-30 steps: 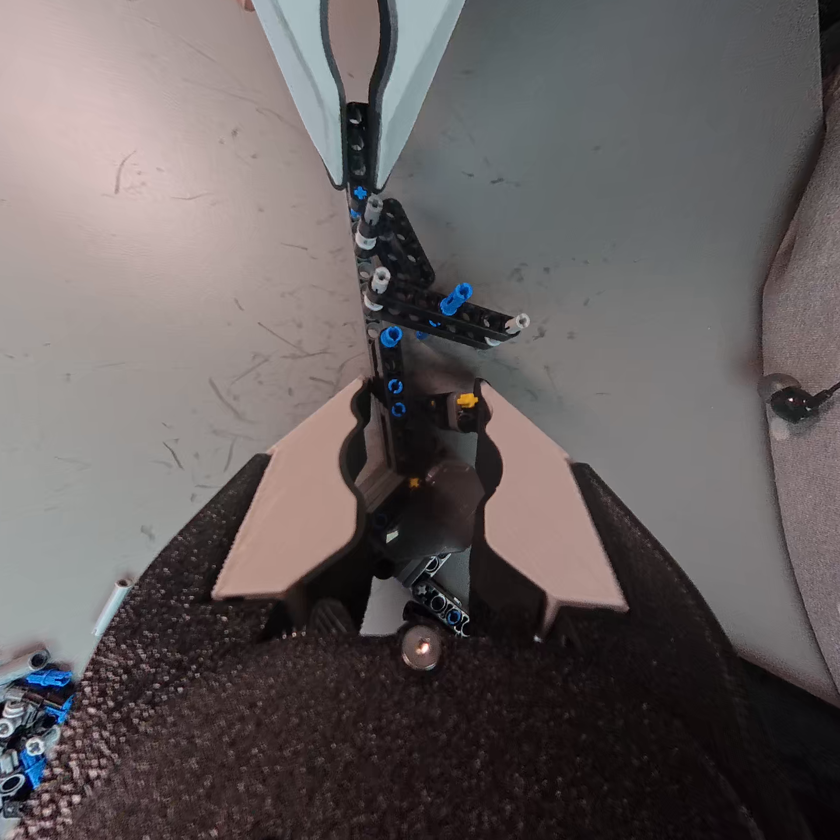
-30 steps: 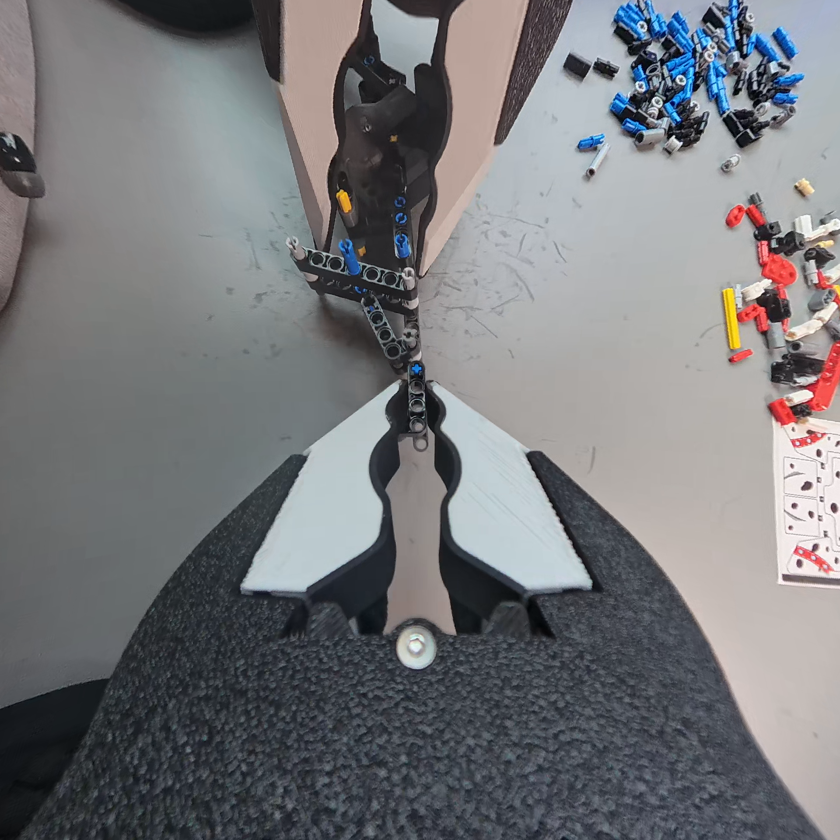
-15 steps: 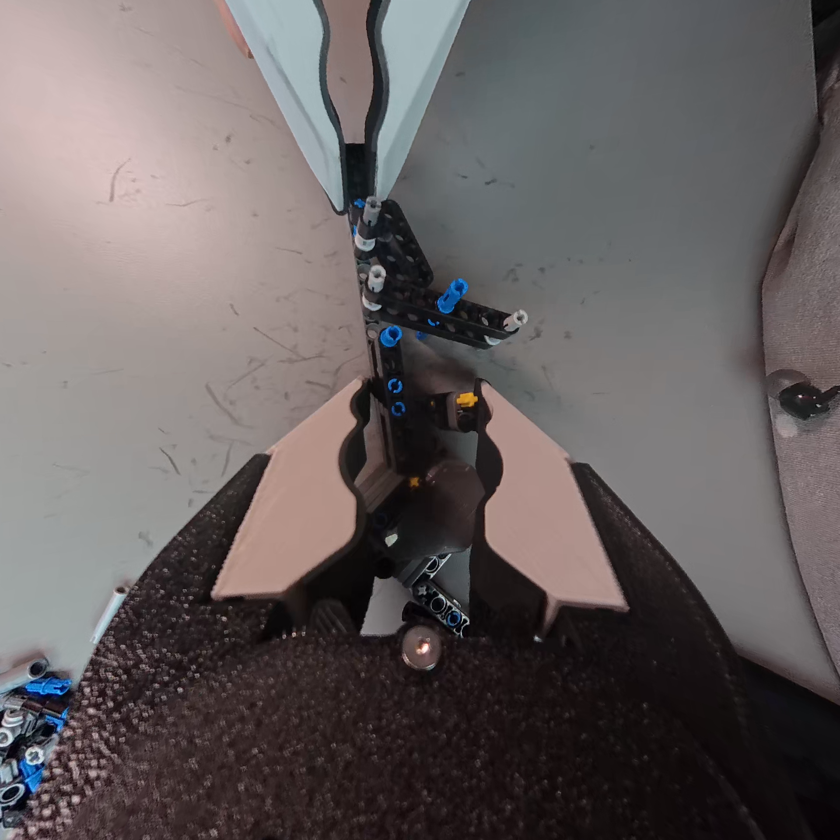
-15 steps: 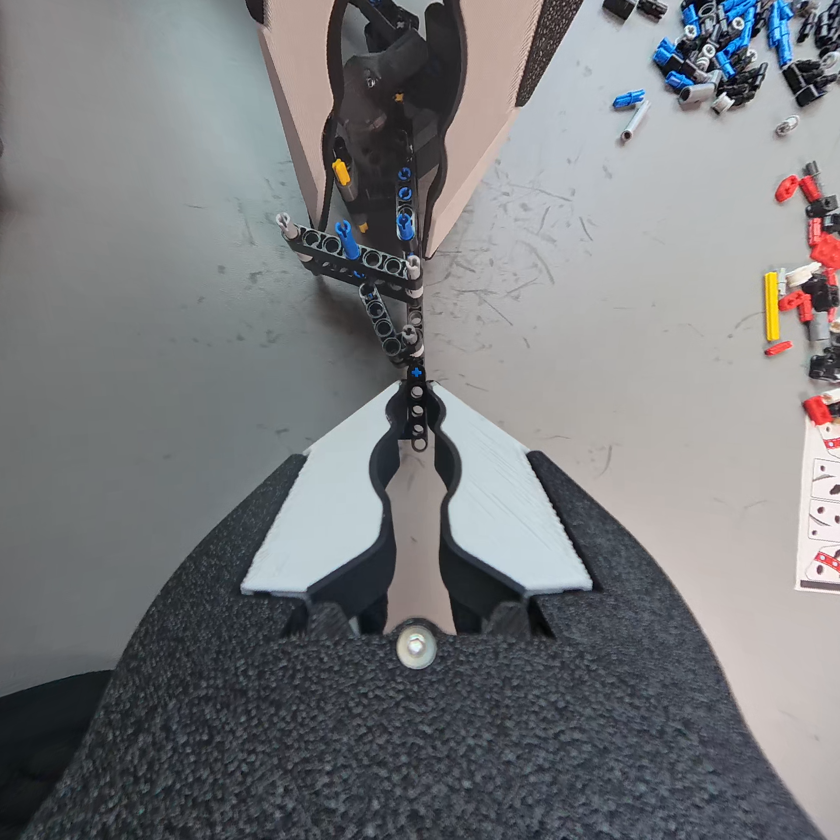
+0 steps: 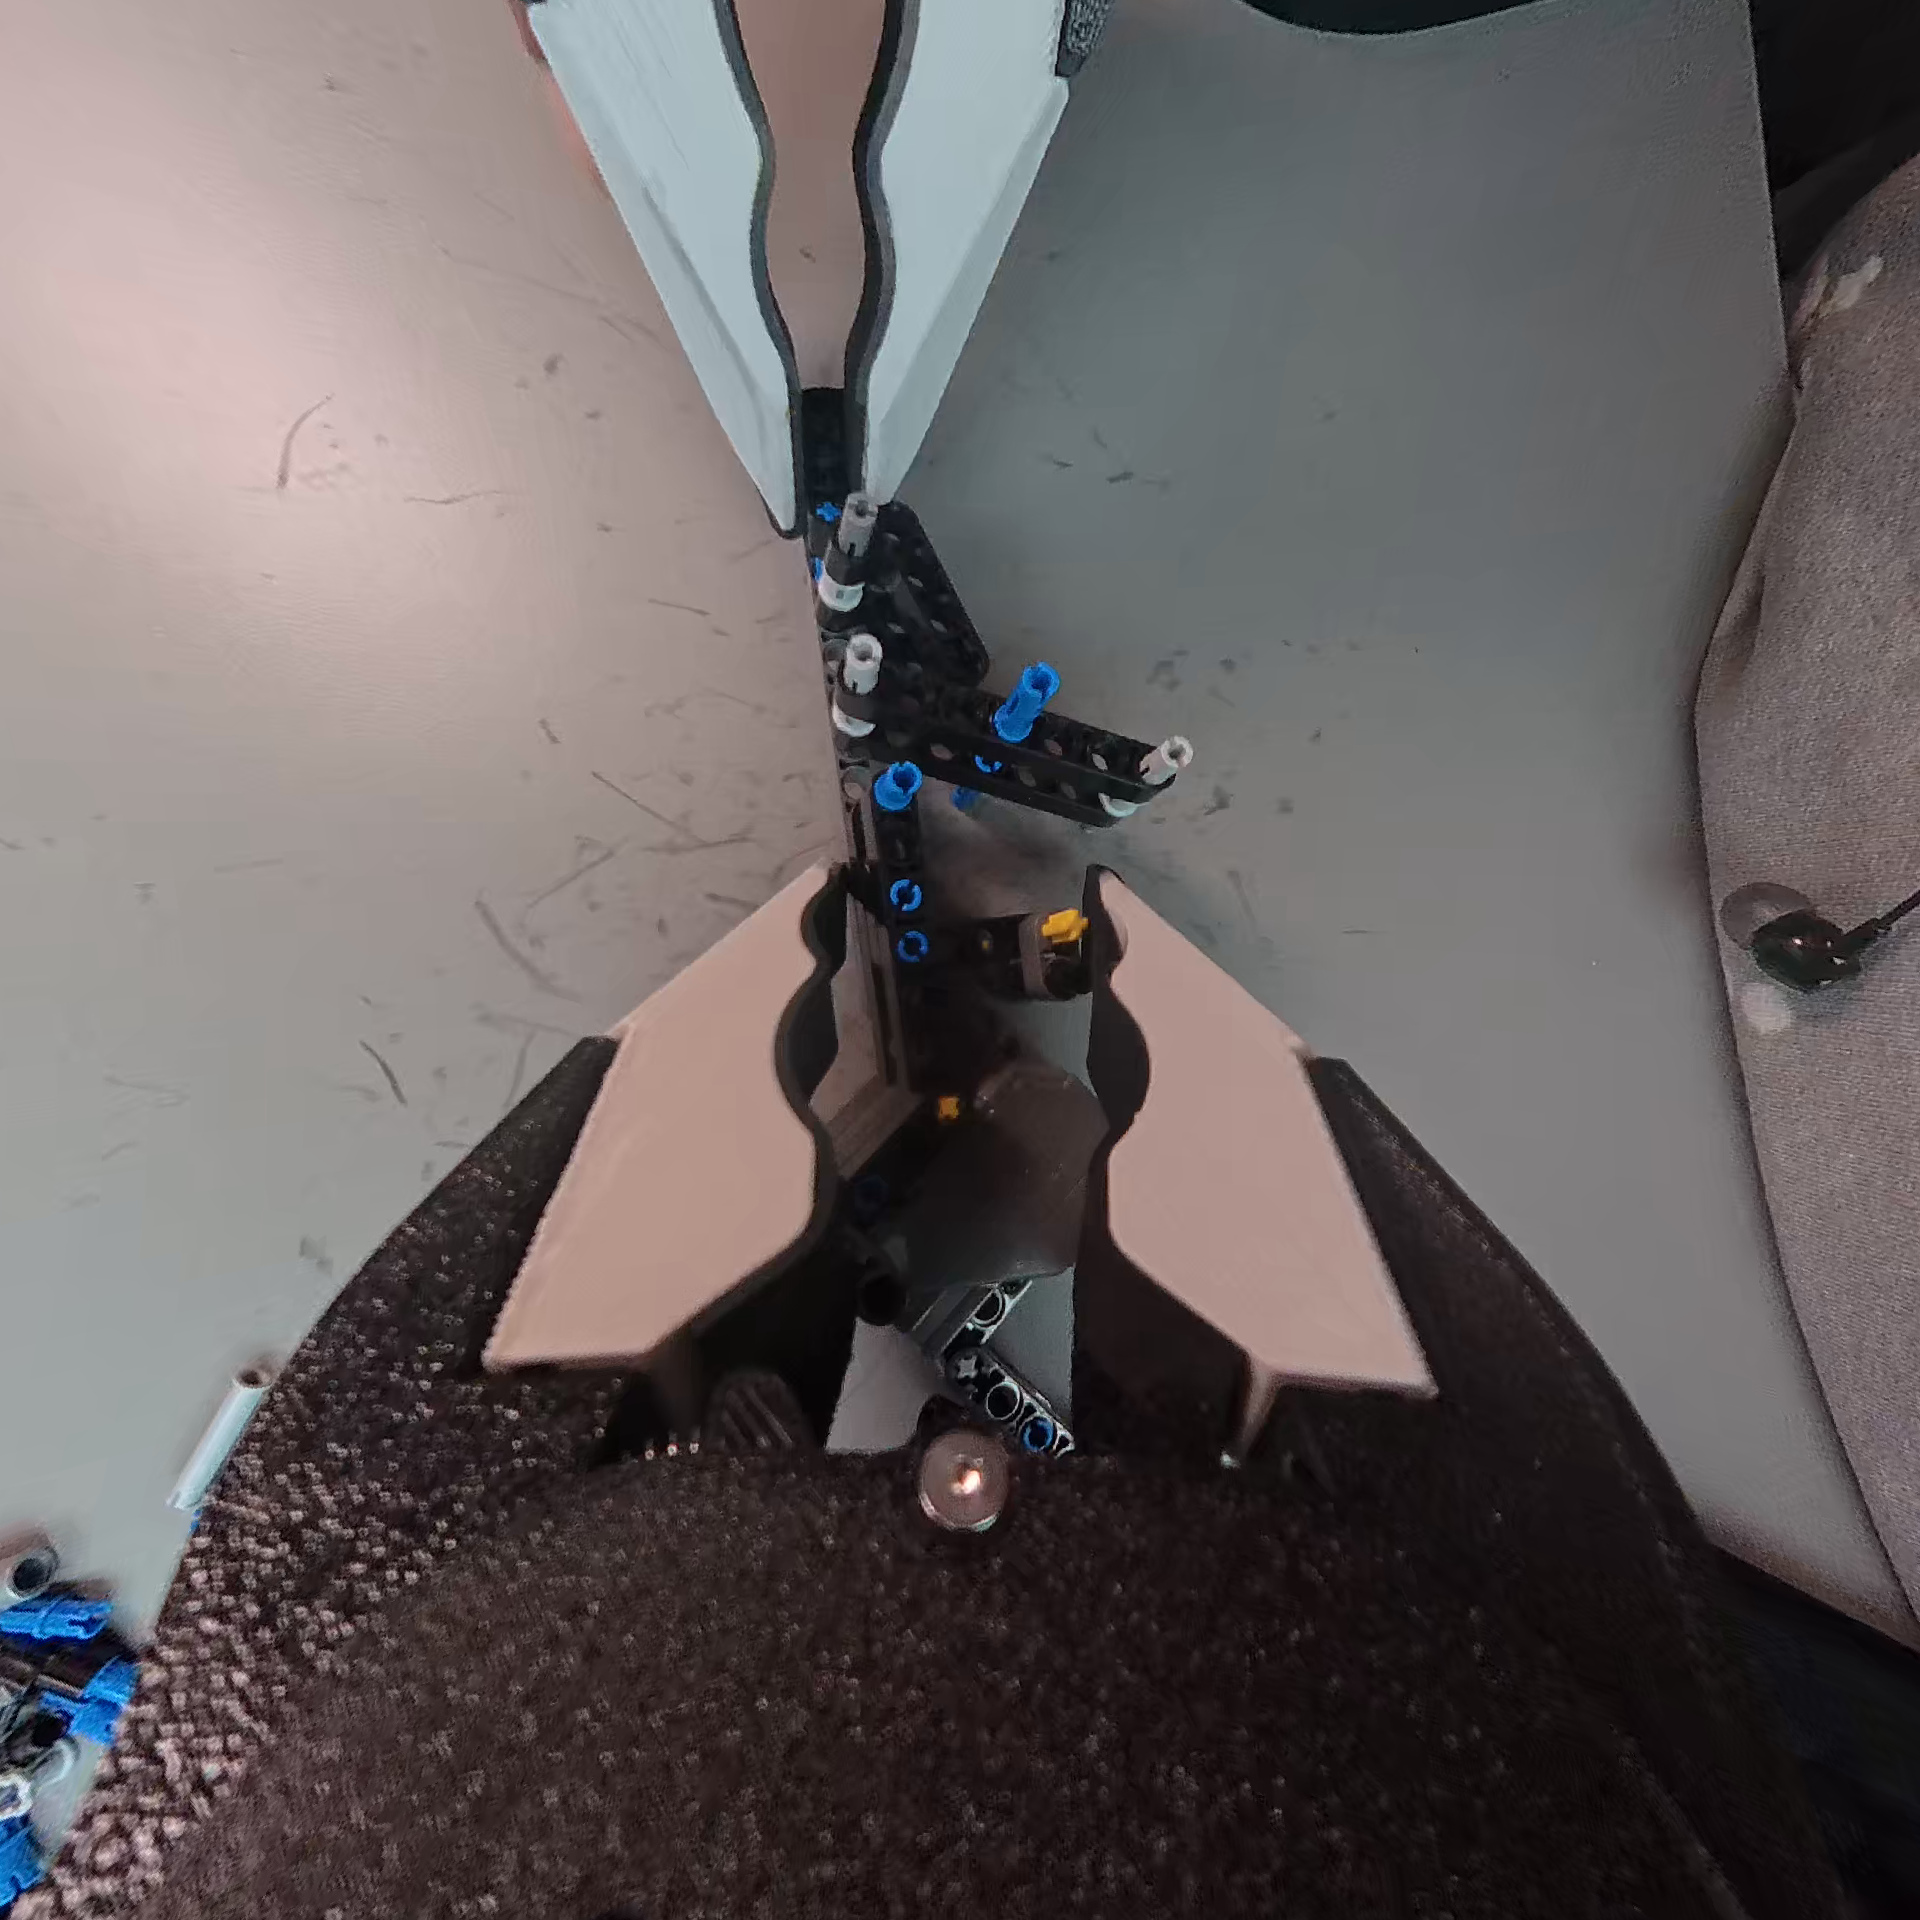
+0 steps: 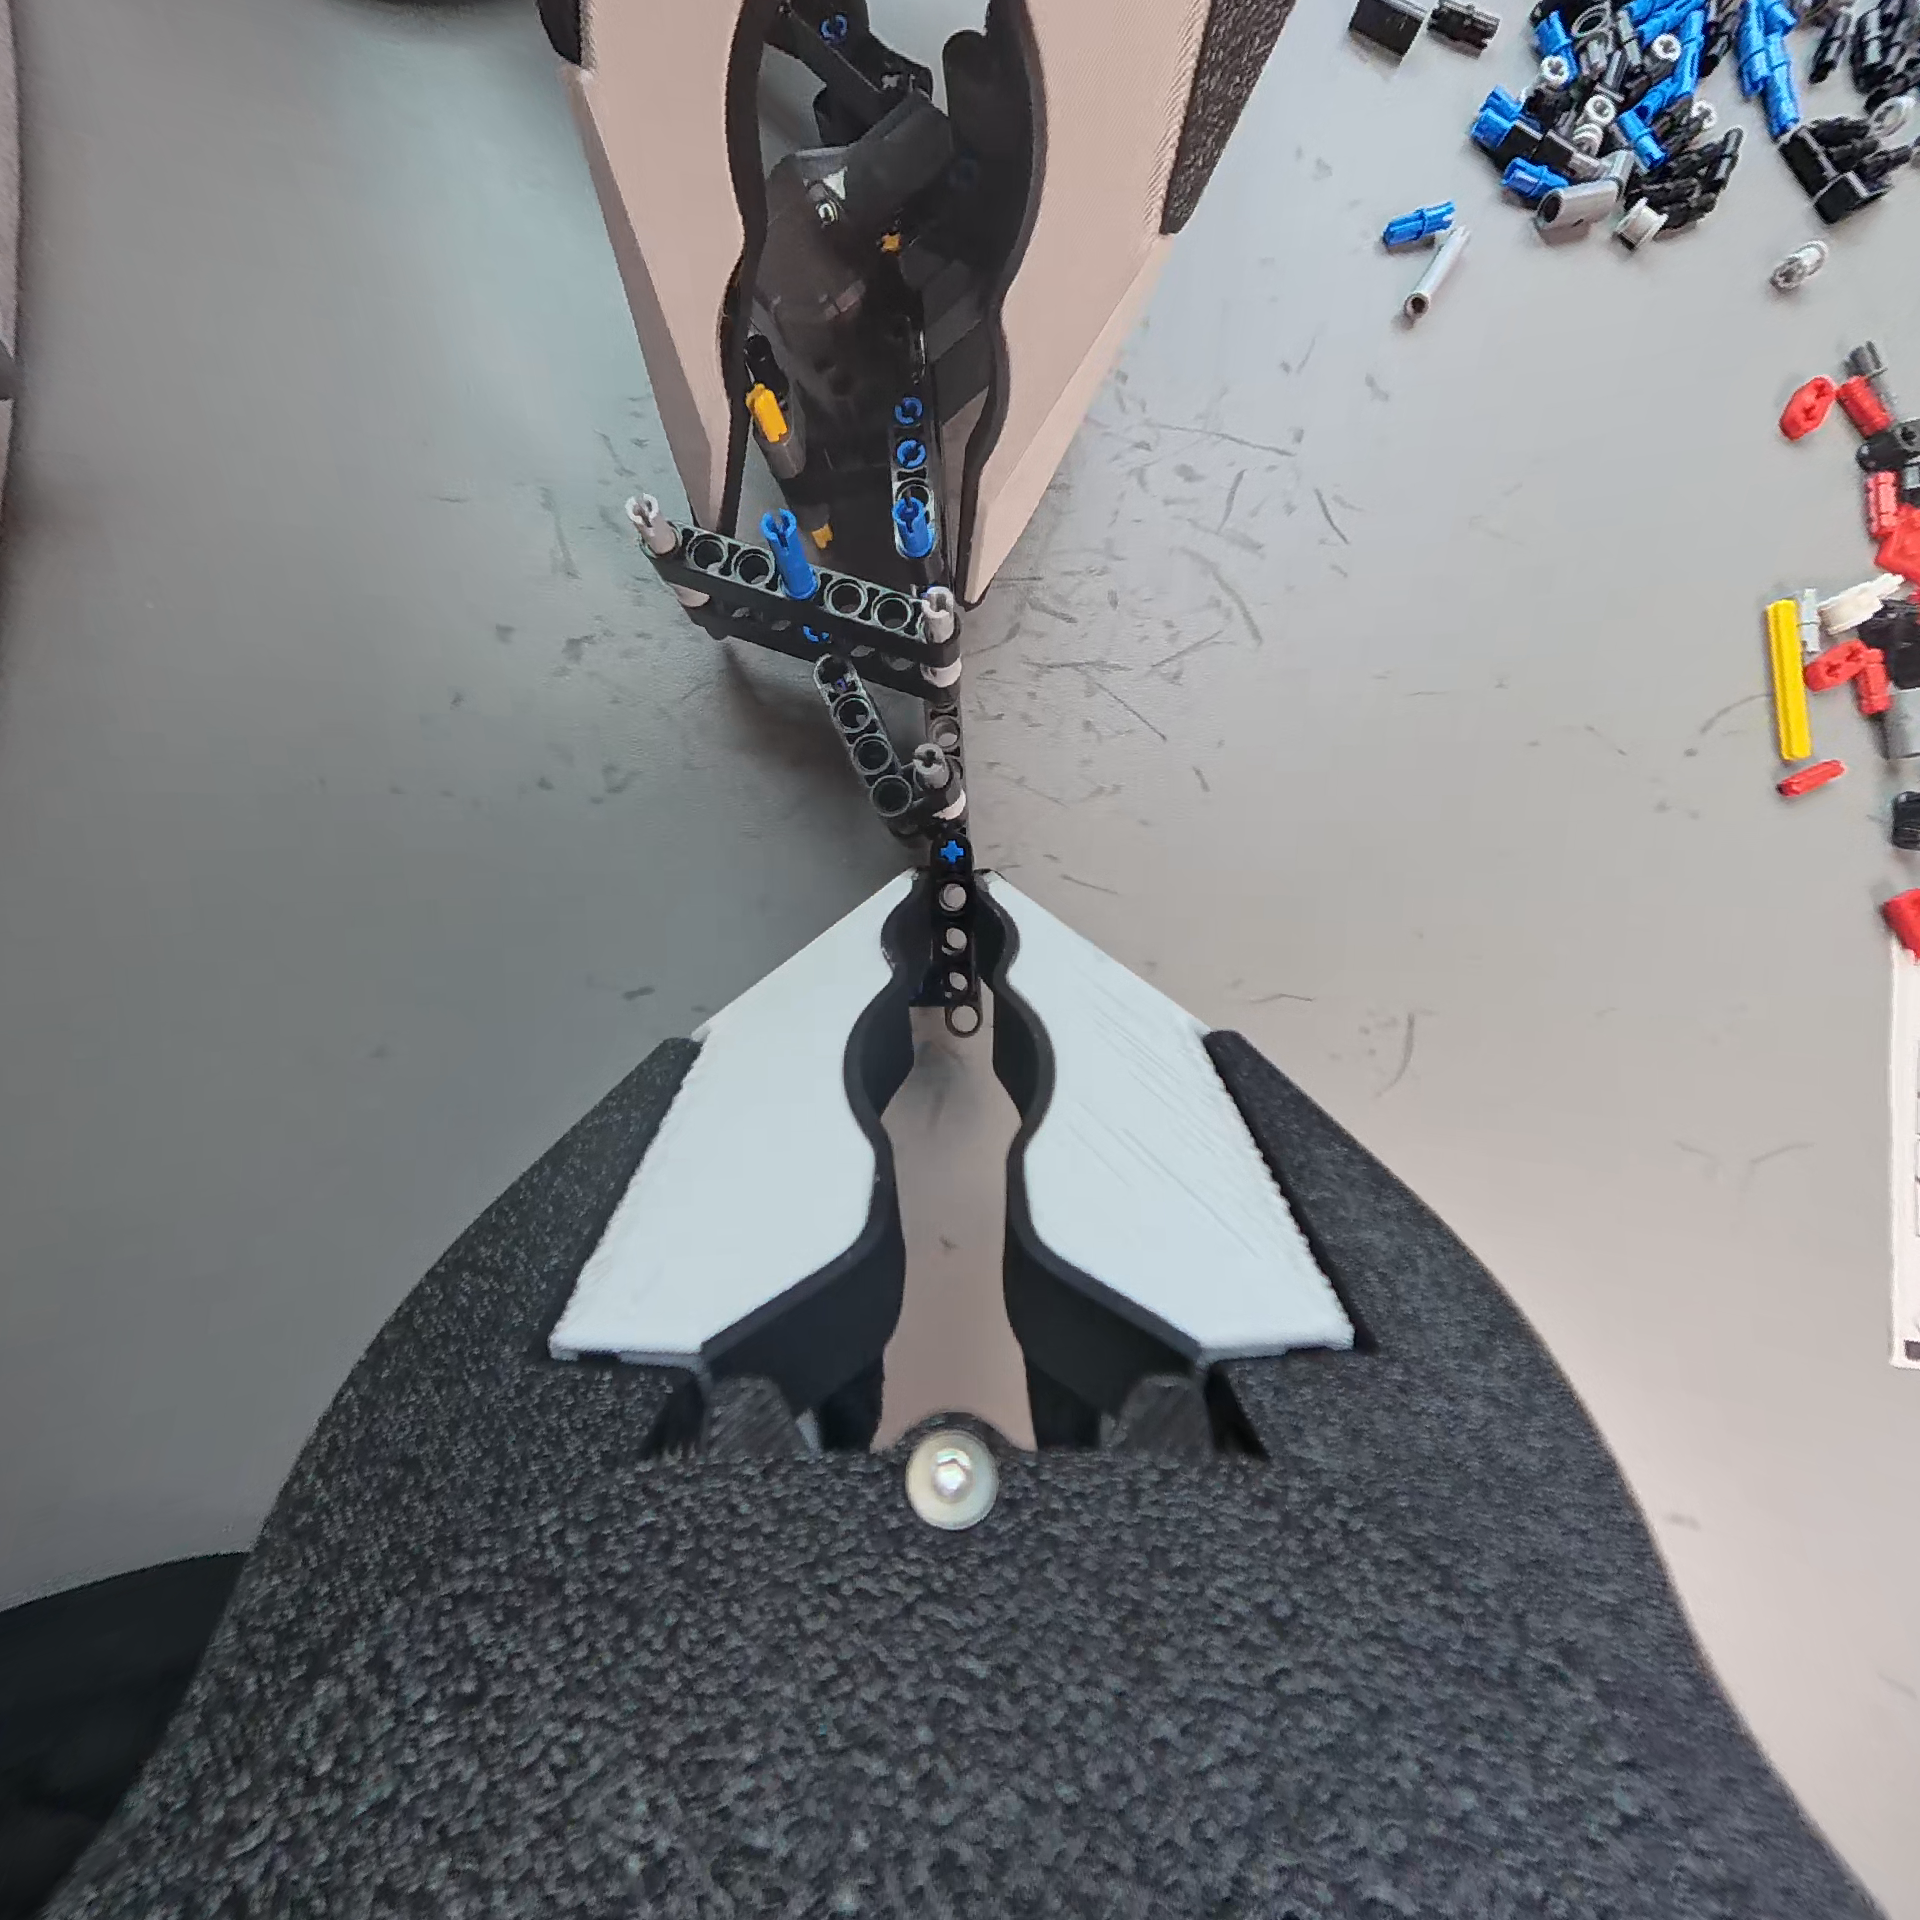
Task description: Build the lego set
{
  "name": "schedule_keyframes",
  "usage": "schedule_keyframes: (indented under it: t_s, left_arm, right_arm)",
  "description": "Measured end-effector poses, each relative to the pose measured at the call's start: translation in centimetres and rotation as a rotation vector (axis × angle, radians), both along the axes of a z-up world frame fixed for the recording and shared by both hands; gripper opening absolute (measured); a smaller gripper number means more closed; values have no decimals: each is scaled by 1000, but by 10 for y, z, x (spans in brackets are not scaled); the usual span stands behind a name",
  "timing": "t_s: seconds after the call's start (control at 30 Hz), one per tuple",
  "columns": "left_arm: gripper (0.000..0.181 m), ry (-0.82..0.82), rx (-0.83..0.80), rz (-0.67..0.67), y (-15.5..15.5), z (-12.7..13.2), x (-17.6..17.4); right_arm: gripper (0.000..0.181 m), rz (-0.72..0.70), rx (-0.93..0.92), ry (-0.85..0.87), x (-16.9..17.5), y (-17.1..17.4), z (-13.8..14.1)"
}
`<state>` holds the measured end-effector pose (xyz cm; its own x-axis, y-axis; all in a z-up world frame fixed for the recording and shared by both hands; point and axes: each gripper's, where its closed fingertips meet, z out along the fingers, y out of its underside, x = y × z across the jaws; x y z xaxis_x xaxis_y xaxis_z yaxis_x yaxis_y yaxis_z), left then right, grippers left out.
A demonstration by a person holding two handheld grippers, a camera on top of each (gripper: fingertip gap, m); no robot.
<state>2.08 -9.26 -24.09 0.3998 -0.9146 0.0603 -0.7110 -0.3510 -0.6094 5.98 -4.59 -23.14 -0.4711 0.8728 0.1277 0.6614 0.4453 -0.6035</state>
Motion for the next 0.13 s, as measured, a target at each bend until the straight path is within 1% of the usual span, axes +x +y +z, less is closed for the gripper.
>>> schedule_keyframes:
  t_s: [0.03, 0.13]
  left_arm:
    - [47, 1, -1, 2, 0, 0, 0]
    - [47, -3, -6, 8, 1, 0, 0]
  right_arm:
    - [7, -2, 0, 3, 0, 0, 0]
    - [7, -13, -16, 10, 0, 1, 0]
